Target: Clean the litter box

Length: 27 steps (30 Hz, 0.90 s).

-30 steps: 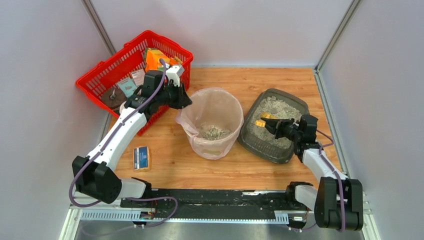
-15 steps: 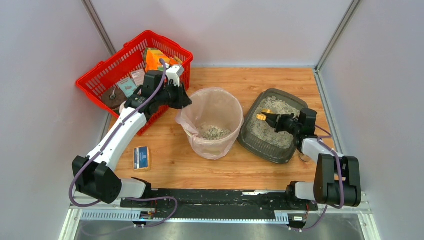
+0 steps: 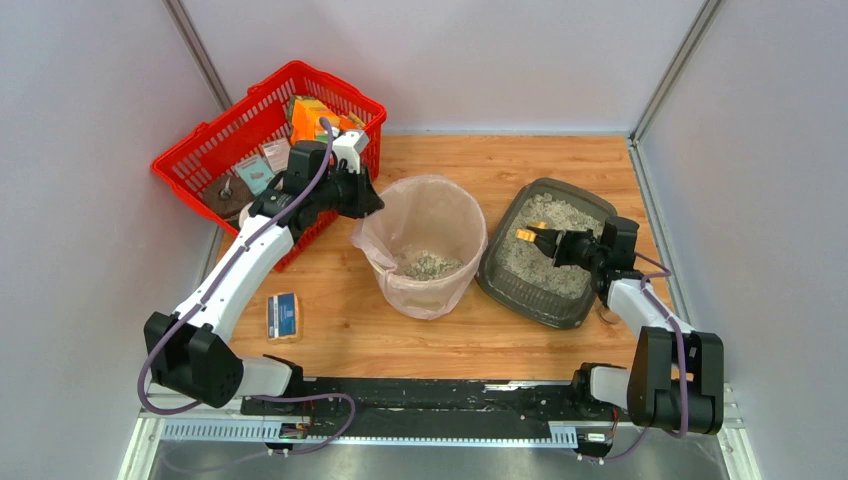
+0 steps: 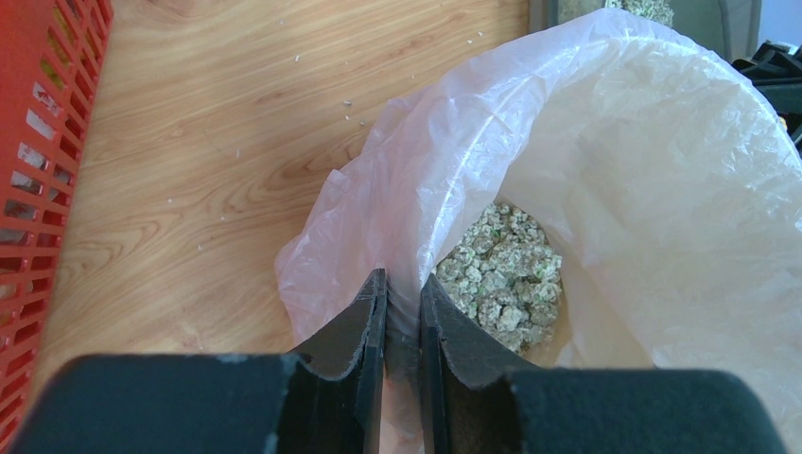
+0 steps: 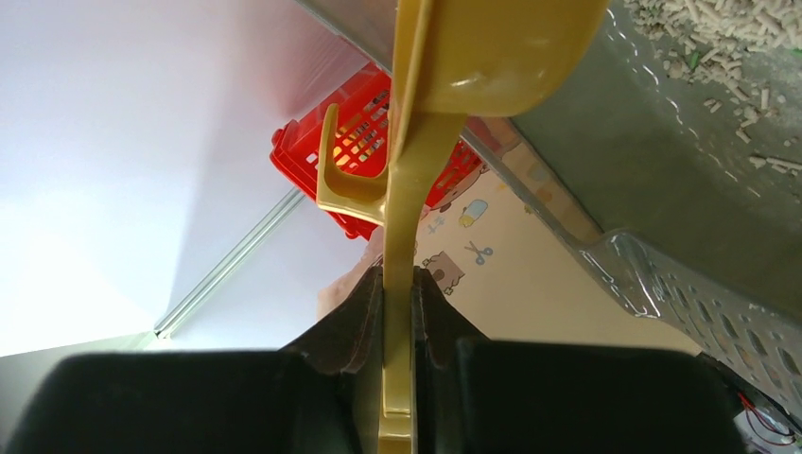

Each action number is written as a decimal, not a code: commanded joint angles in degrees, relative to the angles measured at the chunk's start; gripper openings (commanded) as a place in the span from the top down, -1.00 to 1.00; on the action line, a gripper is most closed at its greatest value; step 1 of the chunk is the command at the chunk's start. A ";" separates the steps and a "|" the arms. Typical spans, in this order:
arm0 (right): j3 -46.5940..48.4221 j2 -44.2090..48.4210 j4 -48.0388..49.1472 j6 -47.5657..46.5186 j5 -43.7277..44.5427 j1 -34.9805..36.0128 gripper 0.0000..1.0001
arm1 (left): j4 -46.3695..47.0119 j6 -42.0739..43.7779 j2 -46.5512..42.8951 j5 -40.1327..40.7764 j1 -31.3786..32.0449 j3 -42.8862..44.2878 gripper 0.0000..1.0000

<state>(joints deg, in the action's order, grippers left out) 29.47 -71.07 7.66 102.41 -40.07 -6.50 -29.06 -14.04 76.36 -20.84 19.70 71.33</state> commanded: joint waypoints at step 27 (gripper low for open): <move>3.04 -15.85 11.40 1.92 3.51 -0.18 1.00 | -1.62 -0.37 -2.44 -3.59 1.13 1.53 1.00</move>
<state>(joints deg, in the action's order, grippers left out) 32.38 -82.83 19.49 103.18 -38.04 -6.39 -29.15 -13.98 76.18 -20.82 19.79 71.33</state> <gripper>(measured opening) 0.133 0.224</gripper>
